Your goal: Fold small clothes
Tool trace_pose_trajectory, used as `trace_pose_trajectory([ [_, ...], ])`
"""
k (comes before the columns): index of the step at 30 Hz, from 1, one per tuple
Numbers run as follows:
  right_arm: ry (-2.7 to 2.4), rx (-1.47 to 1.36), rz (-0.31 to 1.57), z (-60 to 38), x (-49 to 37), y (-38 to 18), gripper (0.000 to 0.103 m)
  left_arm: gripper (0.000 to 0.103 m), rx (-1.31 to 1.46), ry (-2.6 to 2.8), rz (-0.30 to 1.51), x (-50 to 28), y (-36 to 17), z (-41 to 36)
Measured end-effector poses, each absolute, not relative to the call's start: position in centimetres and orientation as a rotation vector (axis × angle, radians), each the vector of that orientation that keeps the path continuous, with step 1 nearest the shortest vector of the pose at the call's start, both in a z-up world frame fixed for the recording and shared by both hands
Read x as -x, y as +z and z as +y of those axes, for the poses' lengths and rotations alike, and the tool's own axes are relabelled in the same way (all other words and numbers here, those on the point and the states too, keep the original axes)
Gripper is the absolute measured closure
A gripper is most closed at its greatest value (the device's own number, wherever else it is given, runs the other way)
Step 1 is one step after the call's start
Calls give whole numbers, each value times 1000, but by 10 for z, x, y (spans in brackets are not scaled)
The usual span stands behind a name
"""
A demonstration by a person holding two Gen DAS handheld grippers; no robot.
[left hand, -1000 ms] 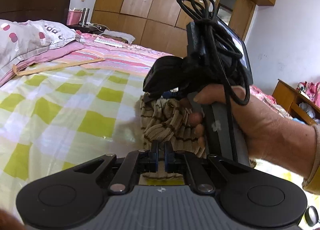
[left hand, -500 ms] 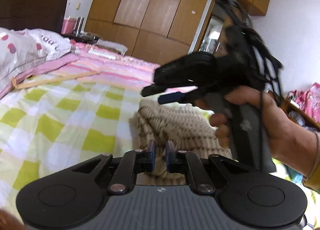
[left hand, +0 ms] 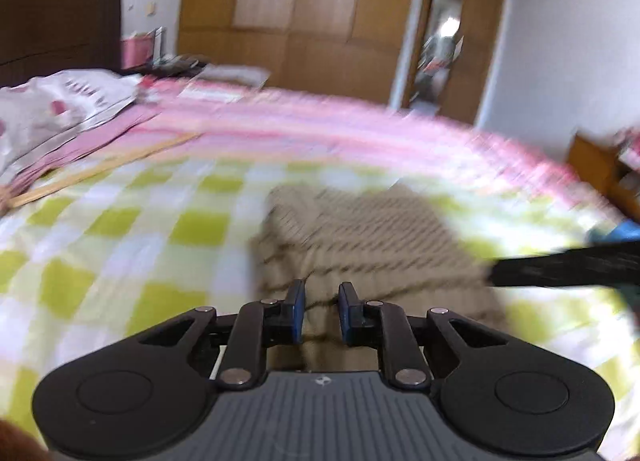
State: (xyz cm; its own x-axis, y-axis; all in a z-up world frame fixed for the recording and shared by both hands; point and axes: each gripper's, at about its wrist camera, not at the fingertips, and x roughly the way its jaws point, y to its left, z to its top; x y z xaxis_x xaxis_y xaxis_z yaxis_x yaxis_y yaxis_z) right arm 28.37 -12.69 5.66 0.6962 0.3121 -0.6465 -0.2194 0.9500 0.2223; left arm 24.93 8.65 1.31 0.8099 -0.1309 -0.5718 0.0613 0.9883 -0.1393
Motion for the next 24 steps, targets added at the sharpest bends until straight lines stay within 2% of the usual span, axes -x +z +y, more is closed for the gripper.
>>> trace_pose_trajectory([
  [7,310,-140,883,-124,-265,-6,66,75,90,-29,705,-241,-13,107],
  [12,318,-116,873,-126,-261,3,66,74,54,-36,715,-241,-7,103],
  [15,319,-123,837,-135,-257,18,59,74,86,-51,695,-233,5,109],
  [19,317,-201,784,-150,-263,27,41,74,147,-90,664,-235,22,114],
  [24,318,-302,817,-151,-291,16,36,62,174,-146,656,-255,26,107],
])
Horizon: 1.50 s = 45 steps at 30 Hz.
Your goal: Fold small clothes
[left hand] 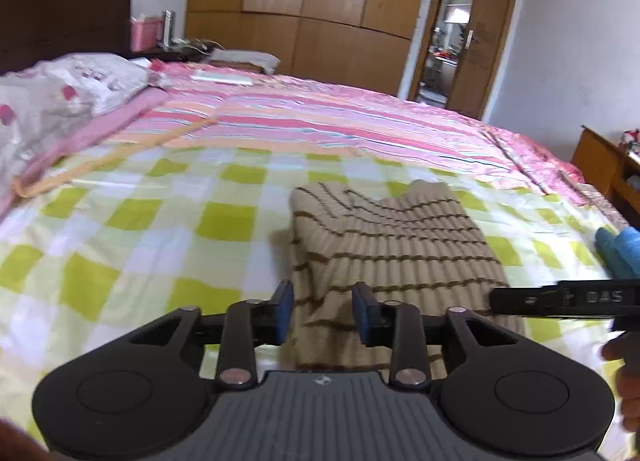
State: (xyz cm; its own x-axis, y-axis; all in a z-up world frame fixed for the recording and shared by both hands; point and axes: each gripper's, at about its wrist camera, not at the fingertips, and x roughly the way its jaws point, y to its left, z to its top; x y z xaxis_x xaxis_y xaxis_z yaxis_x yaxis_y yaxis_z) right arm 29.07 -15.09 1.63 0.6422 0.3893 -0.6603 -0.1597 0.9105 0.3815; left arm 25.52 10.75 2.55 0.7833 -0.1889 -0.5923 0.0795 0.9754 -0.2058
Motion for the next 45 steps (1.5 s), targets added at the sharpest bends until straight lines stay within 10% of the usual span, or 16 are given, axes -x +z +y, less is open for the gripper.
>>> trace_pose_trajectory([
  [12,373,-451,848,-143,-317,-10,28,40,193,-172,748,-274,-9,116],
  [21,381,-441,885,-137,-310,-2,55,68,197,-235,752,-243,-7,107],
  [33,410,-338,1014,-173,-201,11,52,70,155,-353,822,-120,6,73],
  [42,310,-231,763,-182,-168,47,50,70,80,-255,633,-131,57,62],
  [45,316,-228,742,-173,-177,48,67,70,-5,-231,594,-157,55,44],
])
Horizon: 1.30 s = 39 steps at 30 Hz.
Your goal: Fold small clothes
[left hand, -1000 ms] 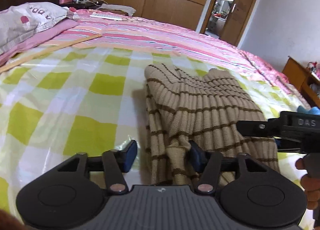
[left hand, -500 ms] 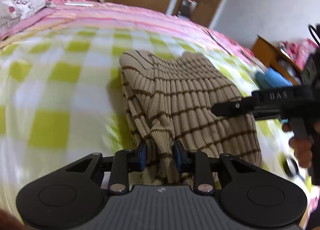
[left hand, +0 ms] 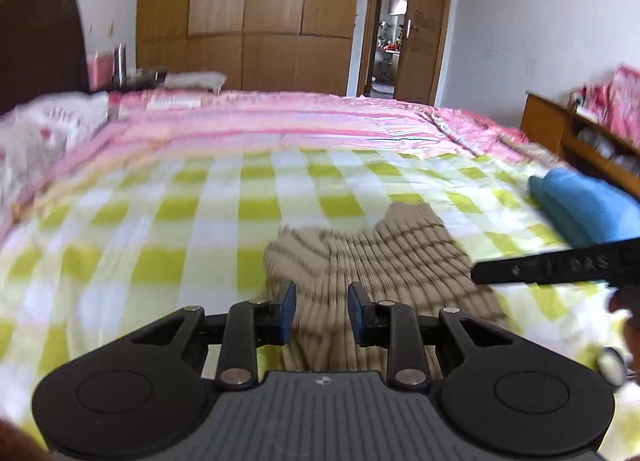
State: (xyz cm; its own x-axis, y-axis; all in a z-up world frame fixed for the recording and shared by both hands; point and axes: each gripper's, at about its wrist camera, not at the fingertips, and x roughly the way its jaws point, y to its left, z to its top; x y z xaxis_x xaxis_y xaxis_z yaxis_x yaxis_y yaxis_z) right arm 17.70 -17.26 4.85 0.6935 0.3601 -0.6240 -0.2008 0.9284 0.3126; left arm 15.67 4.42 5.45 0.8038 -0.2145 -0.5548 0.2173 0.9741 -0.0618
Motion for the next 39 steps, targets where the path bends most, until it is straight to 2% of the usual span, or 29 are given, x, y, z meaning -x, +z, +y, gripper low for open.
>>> trace_pose_trajectory([
  [1,324,-232,748,-170,-180,47,71,70,-36,-216,592,-166,51,39],
  [7,311,-170,792,-155,-201,22,78,73,-104,-127,682,-209,15,40],
  [12,288,-230,822,-158,-216,6,78,72,-74,-109,697,-218,7,46],
  [16,281,-234,811,-159,-208,15,77,72,-54,-111,693,-211,15,46],
  [20,278,-233,772,-166,-186,34,73,72,-16,-124,682,-189,32,52],
  [25,315,-208,768,-164,-146,44,72,72,14,-164,684,-148,41,53],
  [30,317,-150,808,-152,-119,31,72,72,2,-188,717,-115,31,47],
  [34,281,-109,835,-148,-113,18,73,70,-48,-139,791,-112,11,47],
  [39,241,-121,878,-154,-118,7,72,69,-16,-121,794,-107,12,51],
])
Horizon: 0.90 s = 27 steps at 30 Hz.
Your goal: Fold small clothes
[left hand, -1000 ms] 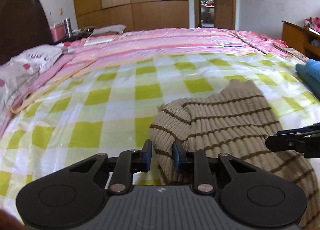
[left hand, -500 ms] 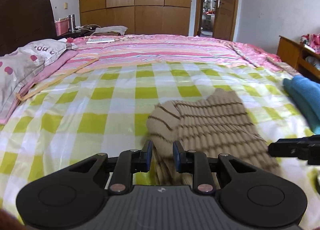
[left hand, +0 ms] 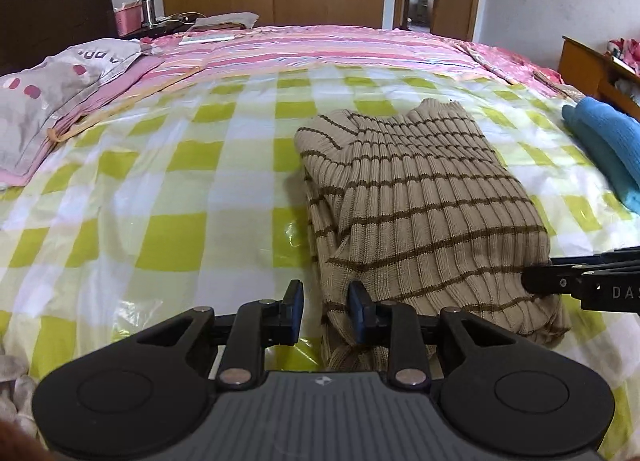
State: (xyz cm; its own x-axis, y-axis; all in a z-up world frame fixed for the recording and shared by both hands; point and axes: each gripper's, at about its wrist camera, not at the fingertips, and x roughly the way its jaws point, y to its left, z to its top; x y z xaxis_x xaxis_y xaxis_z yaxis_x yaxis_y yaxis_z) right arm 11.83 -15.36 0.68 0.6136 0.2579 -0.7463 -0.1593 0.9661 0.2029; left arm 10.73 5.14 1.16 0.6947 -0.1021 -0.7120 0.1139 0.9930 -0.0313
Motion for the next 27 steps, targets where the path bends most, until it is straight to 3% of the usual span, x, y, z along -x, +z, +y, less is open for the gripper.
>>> trace_pose_trajectory([
  [27,189,-114,839,-145,-57,27,70,68,-24,-110,804,-57,15,36],
])
